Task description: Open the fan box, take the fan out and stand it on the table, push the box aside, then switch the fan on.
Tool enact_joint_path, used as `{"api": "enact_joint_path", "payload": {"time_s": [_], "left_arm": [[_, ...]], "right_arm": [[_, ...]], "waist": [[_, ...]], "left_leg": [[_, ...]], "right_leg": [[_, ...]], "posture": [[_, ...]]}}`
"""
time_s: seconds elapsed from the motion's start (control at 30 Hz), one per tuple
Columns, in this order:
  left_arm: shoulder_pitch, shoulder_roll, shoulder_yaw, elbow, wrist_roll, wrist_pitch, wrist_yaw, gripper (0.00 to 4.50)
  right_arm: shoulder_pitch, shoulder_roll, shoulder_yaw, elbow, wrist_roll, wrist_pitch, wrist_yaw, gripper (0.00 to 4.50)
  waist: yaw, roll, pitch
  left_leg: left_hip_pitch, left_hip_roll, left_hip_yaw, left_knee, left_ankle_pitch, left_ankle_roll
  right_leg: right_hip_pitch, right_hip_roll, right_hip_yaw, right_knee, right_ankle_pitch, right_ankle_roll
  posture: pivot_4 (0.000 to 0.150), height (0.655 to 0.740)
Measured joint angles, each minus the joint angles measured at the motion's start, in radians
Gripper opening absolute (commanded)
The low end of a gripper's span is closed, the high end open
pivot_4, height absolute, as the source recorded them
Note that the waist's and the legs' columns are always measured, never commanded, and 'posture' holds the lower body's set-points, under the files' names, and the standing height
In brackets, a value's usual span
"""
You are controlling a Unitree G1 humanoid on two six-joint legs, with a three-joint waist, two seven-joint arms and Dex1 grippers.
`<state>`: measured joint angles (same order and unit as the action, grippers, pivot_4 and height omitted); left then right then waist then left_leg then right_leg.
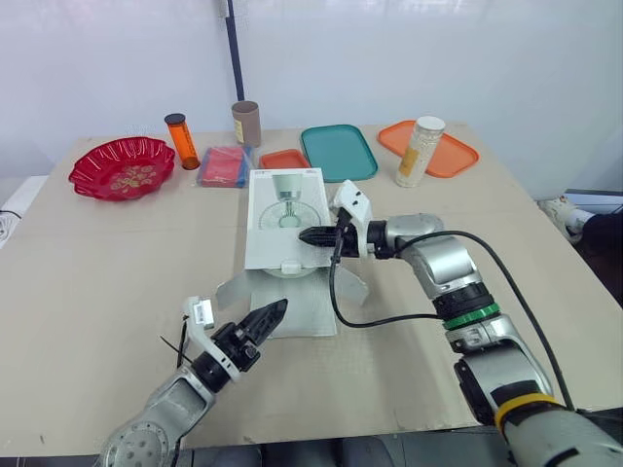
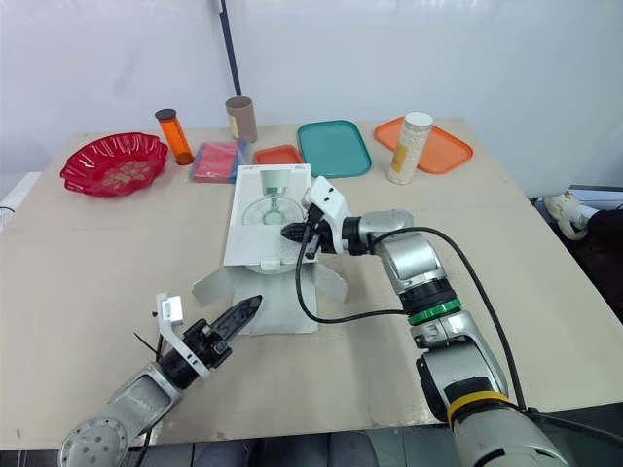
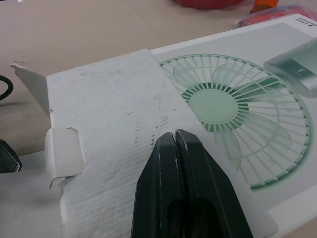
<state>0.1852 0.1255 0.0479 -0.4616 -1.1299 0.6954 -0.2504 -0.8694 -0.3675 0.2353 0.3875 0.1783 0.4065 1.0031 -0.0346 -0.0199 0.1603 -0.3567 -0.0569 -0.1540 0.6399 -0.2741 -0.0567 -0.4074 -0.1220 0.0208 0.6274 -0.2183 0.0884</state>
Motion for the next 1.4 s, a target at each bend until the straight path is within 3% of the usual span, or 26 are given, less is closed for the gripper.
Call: {"api": "enact_joint_path", "payload": {"time_s": [0.97, 1.4], "left_arm": [[-0.162, -0.163, -0.021, 0.211, 0.169, -0.068, 0.03, 3.82], [-0.211, -0.201, 0.004, 0.275, 0.158, -0.06, -0.006, 3.82]], "right_arm": [[-0.008, -0.009, -0.001, 0.022, -0.036, -0.047, 0.02, 0.0], [-0.009, -0.016, -0.001, 0.015, -0.037, -0.035, 0.024, 0.0]], "waist": [[0.001, 0.0, 0.0], [0.003, 0.0, 0.0]], "left_leg": [[0.0, 0.0, 0.0, 0.0, 0.0, 0.0], [0.0, 0.0, 0.0, 0.0, 0.0, 0.0]], "right_leg": [[0.0, 0.0, 0.0, 0.0, 0.0, 0.001], [0.0, 0.0, 0.0, -0.001, 0.0, 0.001]], "posture": [[0.15, 0.7384], [0.15, 0.7384]]}}
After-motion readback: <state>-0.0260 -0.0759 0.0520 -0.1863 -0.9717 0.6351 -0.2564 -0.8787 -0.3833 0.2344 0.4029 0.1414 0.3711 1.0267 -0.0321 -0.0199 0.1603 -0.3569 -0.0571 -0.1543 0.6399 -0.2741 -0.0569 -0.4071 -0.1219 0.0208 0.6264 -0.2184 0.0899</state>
